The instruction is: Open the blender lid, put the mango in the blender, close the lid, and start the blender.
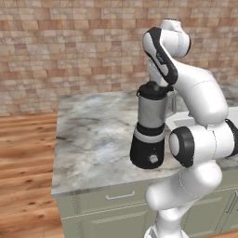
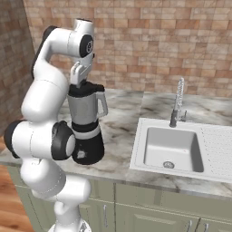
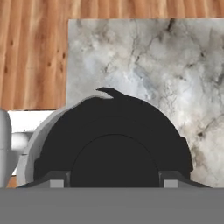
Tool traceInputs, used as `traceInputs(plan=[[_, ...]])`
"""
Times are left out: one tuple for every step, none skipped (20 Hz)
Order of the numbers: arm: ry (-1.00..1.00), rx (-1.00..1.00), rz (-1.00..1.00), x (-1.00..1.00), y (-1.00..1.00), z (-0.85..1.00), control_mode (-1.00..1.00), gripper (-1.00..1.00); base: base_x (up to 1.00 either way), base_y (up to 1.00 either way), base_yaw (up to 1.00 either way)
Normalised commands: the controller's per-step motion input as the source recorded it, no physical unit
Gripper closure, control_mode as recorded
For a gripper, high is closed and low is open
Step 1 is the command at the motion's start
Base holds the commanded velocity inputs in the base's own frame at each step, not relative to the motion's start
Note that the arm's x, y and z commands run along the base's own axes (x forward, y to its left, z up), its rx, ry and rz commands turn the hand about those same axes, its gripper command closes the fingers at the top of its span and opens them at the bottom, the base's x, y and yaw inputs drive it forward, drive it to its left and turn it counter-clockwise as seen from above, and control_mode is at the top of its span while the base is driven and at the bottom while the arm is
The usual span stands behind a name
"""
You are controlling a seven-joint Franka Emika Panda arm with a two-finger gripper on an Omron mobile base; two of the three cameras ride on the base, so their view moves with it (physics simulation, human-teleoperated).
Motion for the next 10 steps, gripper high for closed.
traceInputs(plan=[[0.00,0.00,0.00,-0.24,0.00,-0.09,-1.00,1.00,0.00,0.00,0.00],[0.00,0.00,0.00,-0.29,0.00,0.00,-1.00,1.00,0.00,0.00,0.00],[0.00,-0.01,0.00,-0.26,0.00,0.00,-1.00,1.00,0.00,0.00,0.00],[0.00,0.00,0.00,-0.27,0.00,0.02,-1.00,1.00,0.00,0.00,0.00],[0.00,0.00,0.00,-0.31,0.00,0.00,-1.00,1.00,0.00,0.00,0.00],[0.02,0.00,-0.01,-0.29,0.00,0.00,-1.00,1.00,0.00,0.00,0.00],[0.03,-0.01,-0.02,-0.28,0.00,-0.03,-1.00,1.00,0.00,0.00,0.00],[0.07,-0.03,-0.01,-0.15,0.00,-0.19,-1.00,1.00,0.00,0.00,0.00],[0.07,-0.04,0.00,-0.05,0.00,-0.31,-1.00,1.00,0.00,0.00,0.00],[0.05,-0.04,0.00,0.00,0.00,-0.39,-1.00,1.00,0.00,0.00,0.00]])
